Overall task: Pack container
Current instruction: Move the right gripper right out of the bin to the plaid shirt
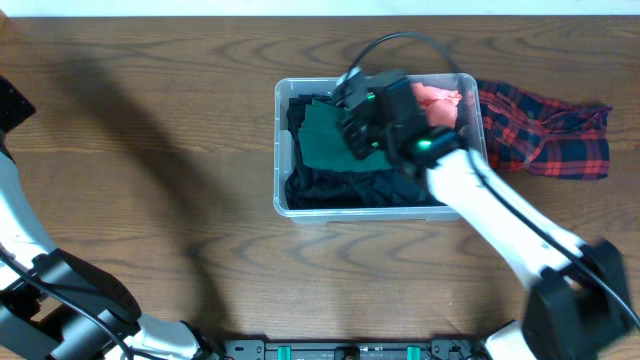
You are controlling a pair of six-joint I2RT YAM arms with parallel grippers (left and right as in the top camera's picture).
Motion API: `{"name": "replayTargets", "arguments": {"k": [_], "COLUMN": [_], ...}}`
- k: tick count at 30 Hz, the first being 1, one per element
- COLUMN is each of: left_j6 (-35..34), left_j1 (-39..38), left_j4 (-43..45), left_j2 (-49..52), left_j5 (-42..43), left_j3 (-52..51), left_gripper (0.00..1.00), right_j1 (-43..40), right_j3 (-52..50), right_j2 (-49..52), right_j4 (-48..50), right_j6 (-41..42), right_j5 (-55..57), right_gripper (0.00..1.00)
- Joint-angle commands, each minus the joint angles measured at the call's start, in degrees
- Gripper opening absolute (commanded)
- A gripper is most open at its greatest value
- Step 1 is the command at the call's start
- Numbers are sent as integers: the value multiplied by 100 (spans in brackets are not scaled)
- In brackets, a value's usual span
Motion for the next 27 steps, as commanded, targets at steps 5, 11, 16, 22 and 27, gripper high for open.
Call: {"name": "replayTargets", "arguments": {"k": [5,11,16,22,27], "left_j6": [-70,-70,-70,-70,-70], "left_j1": [15,15,15,15,15], "left_j4": [-11,-11,-11,-11,-11], "left_j2": [-15,-15,-15,-15,-15], "left_j5": [-31,-31,-28,-31,-31], "left_j3": [44,44,44,44,44], "left_gripper": [98,98,98,98,98], "right_j1": [-1248,-2603,-3569,-4266,-4664], "right_j3": [70,68,68,68,66], "right_j2": [-402,-396,-398,-398,-396], "right_j4": [-645,-1163,-1344,-1434,-1405], "right_j6": [192,509,774,782,785], "right_j5": [1134,1088,1036,905,874], "right_gripper": [47,66,99,99,99]}}
